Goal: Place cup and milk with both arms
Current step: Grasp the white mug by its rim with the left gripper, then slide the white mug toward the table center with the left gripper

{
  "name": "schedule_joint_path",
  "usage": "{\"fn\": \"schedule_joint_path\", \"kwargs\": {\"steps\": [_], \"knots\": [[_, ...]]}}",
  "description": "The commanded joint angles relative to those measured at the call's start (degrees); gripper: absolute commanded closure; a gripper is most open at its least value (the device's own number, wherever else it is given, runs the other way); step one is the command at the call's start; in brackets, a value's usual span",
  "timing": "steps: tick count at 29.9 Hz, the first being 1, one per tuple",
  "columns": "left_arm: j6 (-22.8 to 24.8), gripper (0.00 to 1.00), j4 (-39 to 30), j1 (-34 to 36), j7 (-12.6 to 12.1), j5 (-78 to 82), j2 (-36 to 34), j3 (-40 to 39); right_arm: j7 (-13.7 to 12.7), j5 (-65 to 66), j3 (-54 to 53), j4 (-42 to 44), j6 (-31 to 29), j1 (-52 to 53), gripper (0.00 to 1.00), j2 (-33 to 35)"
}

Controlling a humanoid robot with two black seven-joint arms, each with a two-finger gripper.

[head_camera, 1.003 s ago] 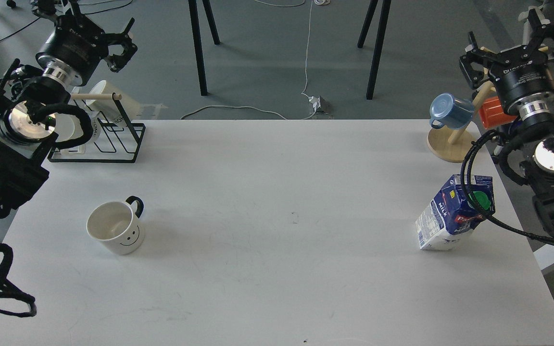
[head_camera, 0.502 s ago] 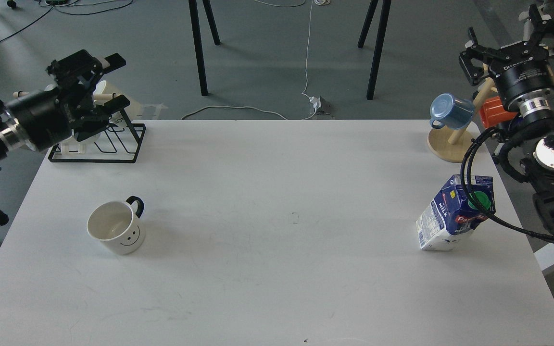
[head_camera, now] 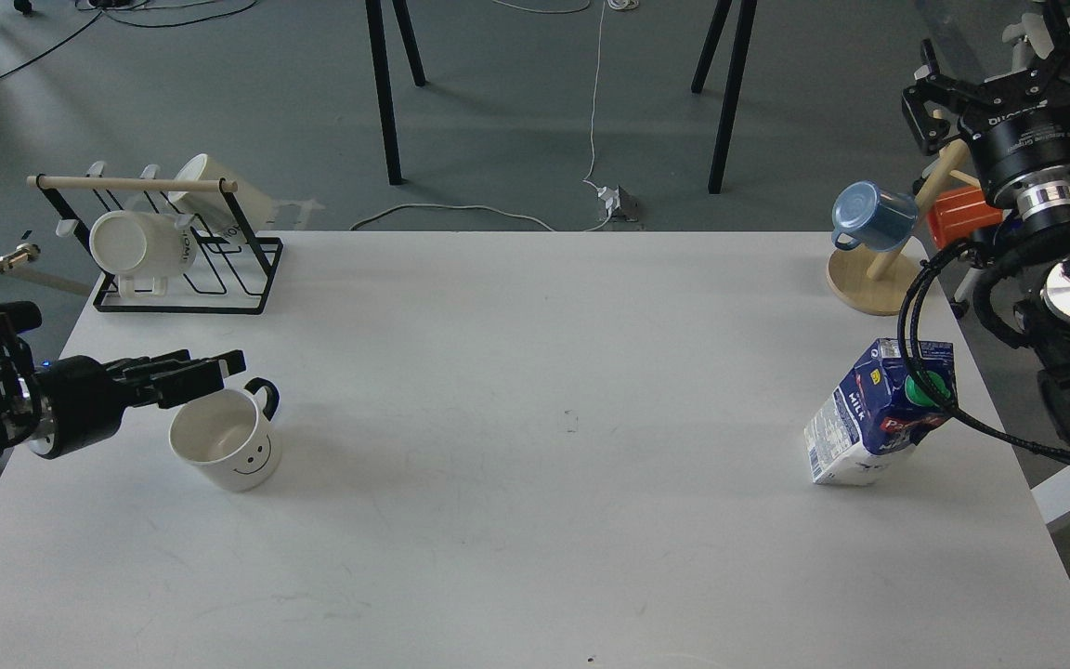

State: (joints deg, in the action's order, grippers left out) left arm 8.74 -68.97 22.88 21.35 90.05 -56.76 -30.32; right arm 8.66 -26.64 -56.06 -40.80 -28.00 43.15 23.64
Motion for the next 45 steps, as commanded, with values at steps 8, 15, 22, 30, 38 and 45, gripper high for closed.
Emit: {"fn": "schedule_joint_path", "kwargs": {"steps": [8,15,22,30,38,45], "knots": [[-8.3,0.23,9.8,0.1,2.6,11.8,3.1,6.7,0.0,0.0,0.5,-0.2,0.0,0.2,0.00,0.0],[-8.4,0.46,17.5,0.1,2.6,12.3,8.3,6.9,0.0,0.0,0.7,-0.3,0.0,0.5,0.00,0.1],[-8.0,0.86,18.2,0.1,3.5,12.3,8.8,6.9,0.0,0.1,1.0,-0.2,0.0,0.5,0.00,0.1],[-5.4,0.94,17.2,3.5,4.1,12.4,9.1,6.8,0.0,0.2,1.0,-0.2,0.0,0.4,0.00,0.2],[3.4,0.98,5.4,11.5,2.8,12.4,10.8,6.8,0.0,0.2,0.8,-0.2,0.0,0.2,0.00,1.0],[15.3,0.98,3.5,20.2,-7.5,25.1,28.4,7.2,0.0,0.1,0.3,-0.4,0.0,0.5,0.00,1.3]]}}
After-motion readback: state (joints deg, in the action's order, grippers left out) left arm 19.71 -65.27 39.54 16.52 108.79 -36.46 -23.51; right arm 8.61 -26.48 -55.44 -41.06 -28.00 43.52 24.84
